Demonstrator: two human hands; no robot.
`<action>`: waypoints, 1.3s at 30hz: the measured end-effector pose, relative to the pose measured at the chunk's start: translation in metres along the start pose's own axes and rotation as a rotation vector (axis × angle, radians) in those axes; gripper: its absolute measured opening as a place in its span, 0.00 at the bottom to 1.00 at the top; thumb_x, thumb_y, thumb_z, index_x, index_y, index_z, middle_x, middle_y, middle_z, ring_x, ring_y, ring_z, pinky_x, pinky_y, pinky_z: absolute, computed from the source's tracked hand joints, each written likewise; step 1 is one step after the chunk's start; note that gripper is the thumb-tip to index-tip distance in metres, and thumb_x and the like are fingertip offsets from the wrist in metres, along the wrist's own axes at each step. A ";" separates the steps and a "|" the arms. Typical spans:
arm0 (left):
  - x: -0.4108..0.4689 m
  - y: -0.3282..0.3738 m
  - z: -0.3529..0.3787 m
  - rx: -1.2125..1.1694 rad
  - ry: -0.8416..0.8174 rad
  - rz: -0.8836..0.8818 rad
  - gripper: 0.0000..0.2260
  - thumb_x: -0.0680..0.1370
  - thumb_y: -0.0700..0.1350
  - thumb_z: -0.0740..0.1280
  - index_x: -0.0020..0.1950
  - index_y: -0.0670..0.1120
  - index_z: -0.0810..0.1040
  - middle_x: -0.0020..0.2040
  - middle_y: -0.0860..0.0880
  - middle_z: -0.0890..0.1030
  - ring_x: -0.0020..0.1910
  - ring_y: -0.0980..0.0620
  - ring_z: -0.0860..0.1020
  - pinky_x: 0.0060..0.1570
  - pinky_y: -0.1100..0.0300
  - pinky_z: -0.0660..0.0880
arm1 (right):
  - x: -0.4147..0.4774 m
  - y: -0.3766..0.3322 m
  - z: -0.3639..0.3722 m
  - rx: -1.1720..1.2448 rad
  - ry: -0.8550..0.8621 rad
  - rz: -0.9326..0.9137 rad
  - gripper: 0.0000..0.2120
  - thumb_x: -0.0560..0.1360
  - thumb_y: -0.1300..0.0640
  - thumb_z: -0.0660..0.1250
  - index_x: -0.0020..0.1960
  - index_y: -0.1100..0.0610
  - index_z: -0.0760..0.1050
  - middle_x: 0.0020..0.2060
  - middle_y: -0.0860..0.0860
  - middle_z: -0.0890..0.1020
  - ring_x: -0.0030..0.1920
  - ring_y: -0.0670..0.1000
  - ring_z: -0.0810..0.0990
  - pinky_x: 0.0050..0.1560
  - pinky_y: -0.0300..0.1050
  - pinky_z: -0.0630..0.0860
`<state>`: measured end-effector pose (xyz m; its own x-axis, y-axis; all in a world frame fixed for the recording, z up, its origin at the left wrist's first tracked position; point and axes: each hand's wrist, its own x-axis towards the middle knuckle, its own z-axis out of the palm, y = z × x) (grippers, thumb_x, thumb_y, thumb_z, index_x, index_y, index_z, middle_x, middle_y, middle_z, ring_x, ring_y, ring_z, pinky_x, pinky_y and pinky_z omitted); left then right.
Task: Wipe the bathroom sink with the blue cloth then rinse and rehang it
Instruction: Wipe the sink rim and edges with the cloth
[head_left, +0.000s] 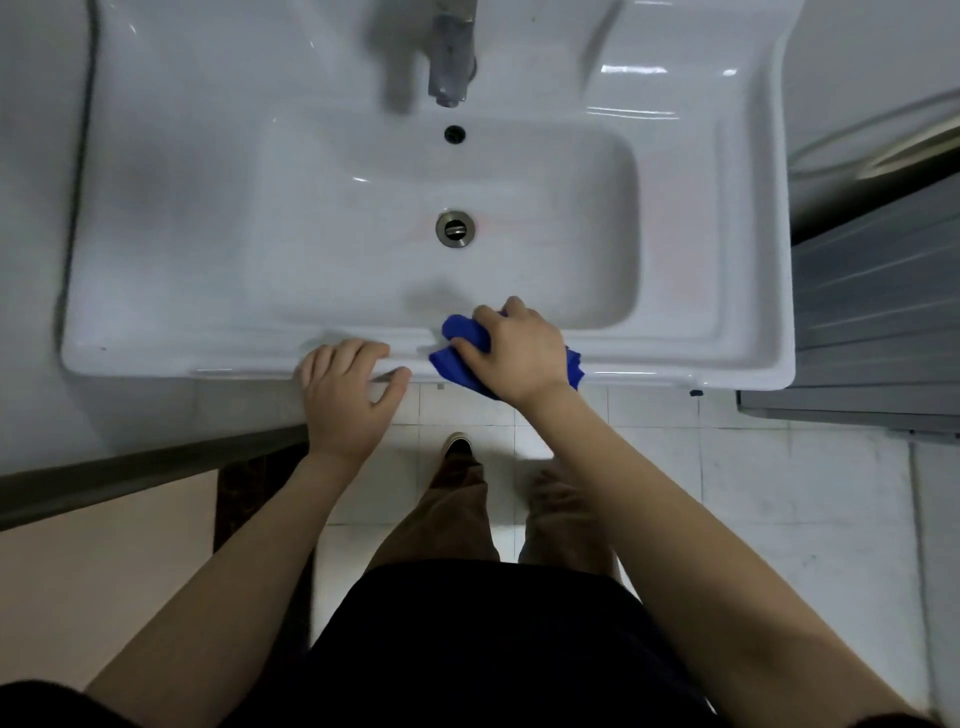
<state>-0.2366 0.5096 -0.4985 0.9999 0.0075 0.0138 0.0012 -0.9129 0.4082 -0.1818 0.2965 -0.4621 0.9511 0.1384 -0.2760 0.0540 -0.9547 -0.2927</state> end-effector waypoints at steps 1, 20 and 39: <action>0.000 0.001 0.000 0.003 0.002 -0.012 0.15 0.77 0.56 0.64 0.55 0.48 0.80 0.52 0.50 0.81 0.52 0.46 0.75 0.60 0.50 0.65 | 0.004 -0.010 0.002 0.016 -0.024 -0.032 0.18 0.77 0.39 0.60 0.53 0.53 0.77 0.47 0.54 0.76 0.44 0.57 0.77 0.37 0.44 0.68; 0.006 0.033 0.020 -0.004 0.189 -0.200 0.08 0.77 0.48 0.66 0.43 0.43 0.78 0.43 0.45 0.79 0.44 0.42 0.76 0.56 0.51 0.66 | -0.024 0.172 -0.044 -0.034 -0.032 -0.062 0.18 0.77 0.39 0.59 0.53 0.52 0.74 0.46 0.54 0.75 0.40 0.58 0.77 0.36 0.44 0.69; 0.004 0.025 0.022 -0.014 0.182 -0.196 0.11 0.78 0.52 0.64 0.43 0.45 0.77 0.45 0.48 0.79 0.46 0.44 0.76 0.67 0.49 0.63 | -0.026 0.167 -0.046 -0.067 -0.032 -0.039 0.18 0.77 0.38 0.59 0.52 0.52 0.74 0.47 0.57 0.76 0.43 0.61 0.78 0.39 0.48 0.69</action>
<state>-0.2327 0.4778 -0.5088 0.9613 0.2581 0.0963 0.1933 -0.8810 0.4317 -0.1839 0.1210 -0.4618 0.9377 0.1828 -0.2953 0.1117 -0.9638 -0.2419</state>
